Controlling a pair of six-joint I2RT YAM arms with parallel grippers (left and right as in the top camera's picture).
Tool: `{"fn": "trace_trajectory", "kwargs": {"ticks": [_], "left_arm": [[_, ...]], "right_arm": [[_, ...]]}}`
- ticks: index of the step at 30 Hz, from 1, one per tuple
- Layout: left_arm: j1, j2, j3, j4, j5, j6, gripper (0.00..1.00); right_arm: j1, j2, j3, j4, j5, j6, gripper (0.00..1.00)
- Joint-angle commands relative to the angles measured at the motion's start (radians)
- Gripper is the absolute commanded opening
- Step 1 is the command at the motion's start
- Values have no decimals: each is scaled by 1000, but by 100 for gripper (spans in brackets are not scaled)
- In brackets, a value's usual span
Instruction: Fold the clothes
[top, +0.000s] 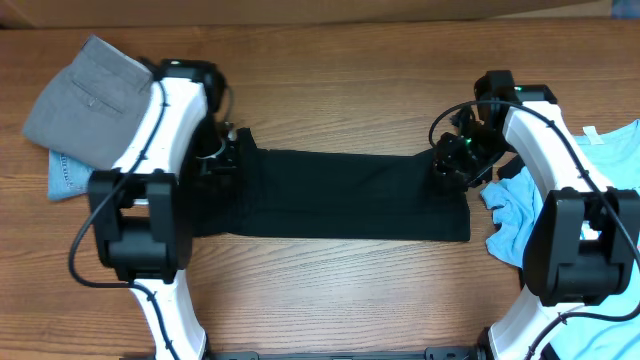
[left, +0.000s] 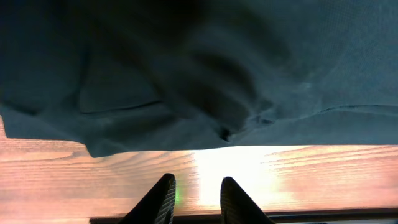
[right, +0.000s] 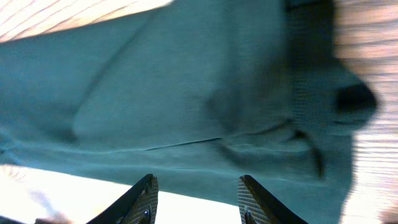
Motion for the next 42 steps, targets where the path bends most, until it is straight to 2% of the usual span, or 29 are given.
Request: {"fn": "trace_trajectory", "kwargs": {"ticks": [1, 6, 17, 20, 24, 29, 35, 42], "left_arm": [[16, -44, 7, 4, 90, 88, 29], [-25, -44, -88, 84, 131, 172, 31], [-25, -44, -274, 256, 135, 189, 29], [-25, -44, -304, 315, 151, 188, 22], [-27, -44, -307, 291, 193, 188, 4], [-27, -48, -257, 181, 255, 188, 4], [-27, -69, -98, 68, 261, 188, 4], [-62, -76, -46, 37, 290, 171, 4]], "right_arm": [[14, -11, 12, 7, -66, -22, 45], [14, -11, 12, 13, -72, -20, 45], [14, -11, 12, 18, -72, -21, 45], [14, -11, 12, 21, -72, -21, 45], [14, -11, 12, 21, -72, -21, 45], [14, -11, 12, 21, -72, -21, 45], [14, -11, 12, 29, -72, -21, 45], [14, -11, 12, 32, -72, -21, 45]]}}
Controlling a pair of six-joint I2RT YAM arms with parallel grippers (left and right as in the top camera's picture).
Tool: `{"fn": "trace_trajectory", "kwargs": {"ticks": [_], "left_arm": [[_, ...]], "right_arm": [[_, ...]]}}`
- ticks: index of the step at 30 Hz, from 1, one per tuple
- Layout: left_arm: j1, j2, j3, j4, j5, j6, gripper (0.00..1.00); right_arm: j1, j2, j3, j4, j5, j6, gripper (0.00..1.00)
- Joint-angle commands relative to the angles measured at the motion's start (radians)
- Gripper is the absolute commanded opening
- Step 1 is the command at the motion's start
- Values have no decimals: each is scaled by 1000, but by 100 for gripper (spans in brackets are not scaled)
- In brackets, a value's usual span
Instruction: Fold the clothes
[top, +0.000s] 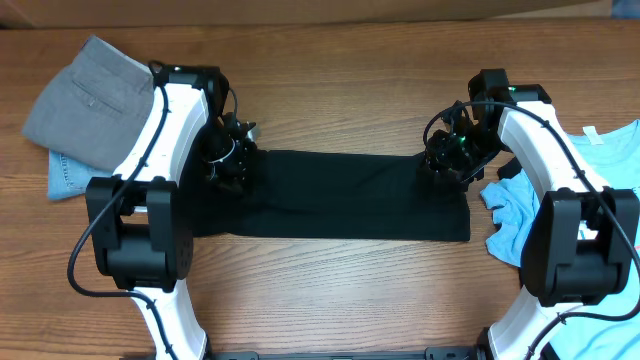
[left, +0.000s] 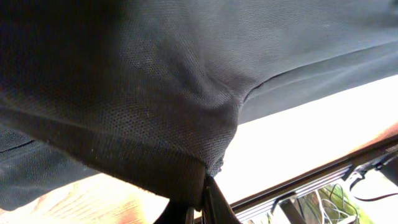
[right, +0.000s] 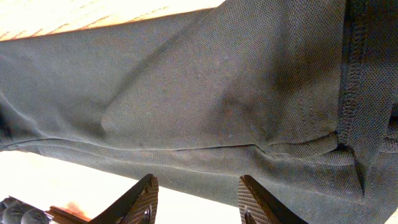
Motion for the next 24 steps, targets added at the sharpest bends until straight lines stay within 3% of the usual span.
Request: {"fn": "trace_trajectory", "kwargs": {"ticks": [1, 5, 13, 24], "left_arm": [[-34, -26, 11, -6, 44, -14, 4], [-91, -26, 9, -14, 44, -37, 5], [-155, -26, 9, -34, -84, -101, 23], [-9, -26, 30, -35, -260, -164, 38]], "right_arm": [[0, -11, 12, 5, -9, -8, 45], [0, -11, 12, 5, -9, -8, 45], [0, -11, 12, 5, -9, -11, 46], [0, -11, 12, 0, -9, -11, 47]]}}
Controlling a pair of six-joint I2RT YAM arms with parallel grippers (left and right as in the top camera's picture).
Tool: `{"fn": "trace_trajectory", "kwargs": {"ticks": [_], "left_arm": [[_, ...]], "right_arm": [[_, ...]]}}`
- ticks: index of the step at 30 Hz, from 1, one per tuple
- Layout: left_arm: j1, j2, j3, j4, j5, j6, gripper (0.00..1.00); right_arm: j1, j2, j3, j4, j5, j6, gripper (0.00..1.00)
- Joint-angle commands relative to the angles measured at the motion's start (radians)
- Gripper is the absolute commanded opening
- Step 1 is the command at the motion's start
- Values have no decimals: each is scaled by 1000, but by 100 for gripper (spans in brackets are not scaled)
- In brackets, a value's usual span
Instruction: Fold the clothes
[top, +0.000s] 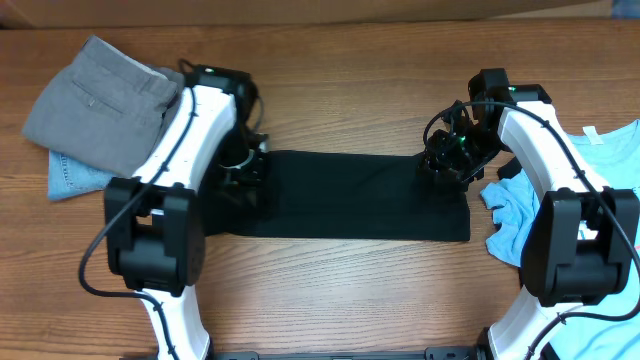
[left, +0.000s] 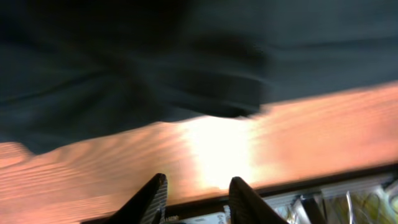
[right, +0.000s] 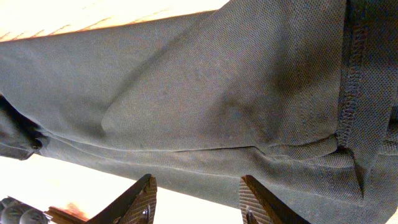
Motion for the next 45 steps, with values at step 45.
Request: {"fn": "trace_trajectory", "kwargs": {"ticks": [45], "left_arm": [[284, -29, -167, 366, 323, -39, 4]], "right_arm": [[0, -11, 12, 6, -8, -7, 50]]}}
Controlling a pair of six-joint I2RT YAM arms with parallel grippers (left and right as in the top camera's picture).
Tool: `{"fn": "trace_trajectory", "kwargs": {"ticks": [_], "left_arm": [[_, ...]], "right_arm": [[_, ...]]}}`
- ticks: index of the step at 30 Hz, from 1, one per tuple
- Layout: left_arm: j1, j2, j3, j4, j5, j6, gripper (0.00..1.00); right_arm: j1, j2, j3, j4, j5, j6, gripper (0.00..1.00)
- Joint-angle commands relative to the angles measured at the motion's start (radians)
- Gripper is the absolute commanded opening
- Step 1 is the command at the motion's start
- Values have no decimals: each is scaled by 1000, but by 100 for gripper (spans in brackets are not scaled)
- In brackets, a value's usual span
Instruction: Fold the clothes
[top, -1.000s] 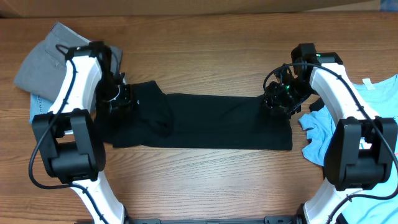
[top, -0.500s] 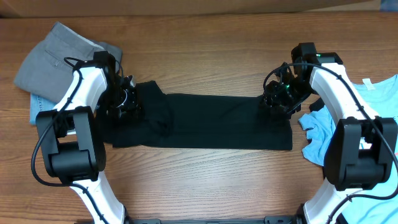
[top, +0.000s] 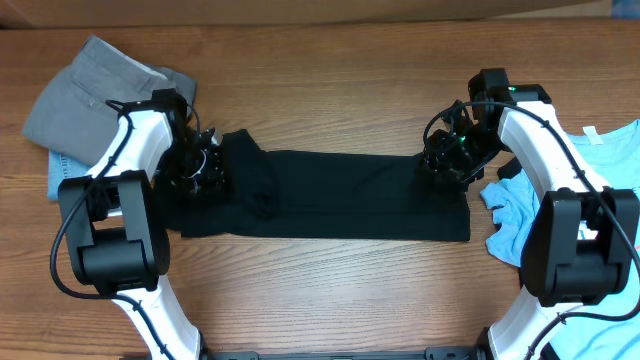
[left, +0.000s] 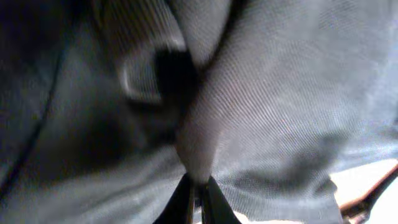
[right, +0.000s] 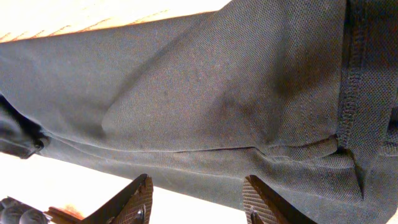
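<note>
A black garment (top: 350, 195) lies stretched as a long band across the middle of the table. Its left end is bunched into a raised fold (top: 250, 175). My left gripper (top: 197, 170) is at that left end, shut on a pinch of the black cloth (left: 249, 93); its fingertips meet at the bottom of the left wrist view (left: 198, 196). My right gripper (top: 447, 165) rests over the garment's right end, by a stitched hem (right: 348, 81). It stands open (right: 200, 202) with only flat cloth beyond its fingers.
Folded grey trousers (top: 95, 90) lie at the far left on a blue denim piece (top: 62, 178). A crumpled light blue shirt (top: 512, 215) lies by the right arm, with teal cloth (top: 612, 150) at the right edge.
My left gripper was open over the garment's left part; now it sits further left and is shut on the cloth, which is bunched up there. The right gripper has not moved.
First both grippers were open at the two ends of the black garment. Then the left was shut on cloth at the left end, then open again a little to the right. Now it is shut on the left end again. The right stayed open throughout.
</note>
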Motion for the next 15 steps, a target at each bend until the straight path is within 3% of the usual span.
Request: {"fn": "trace_trajectory", "kwargs": {"ticks": [1, 8, 15], "left_arm": [[14, -31, 93, -44, 38, 11, 4], [13, -95, 227, -120, 37, 29, 4], [13, -129, 233, -146, 49, 43, 4]], "right_arm": [[0, -11, 12, 3, -8, -7, 50], [0, -11, 12, 5, -8, -7, 50], [0, -11, 12, 8, -8, -7, 50]]}}
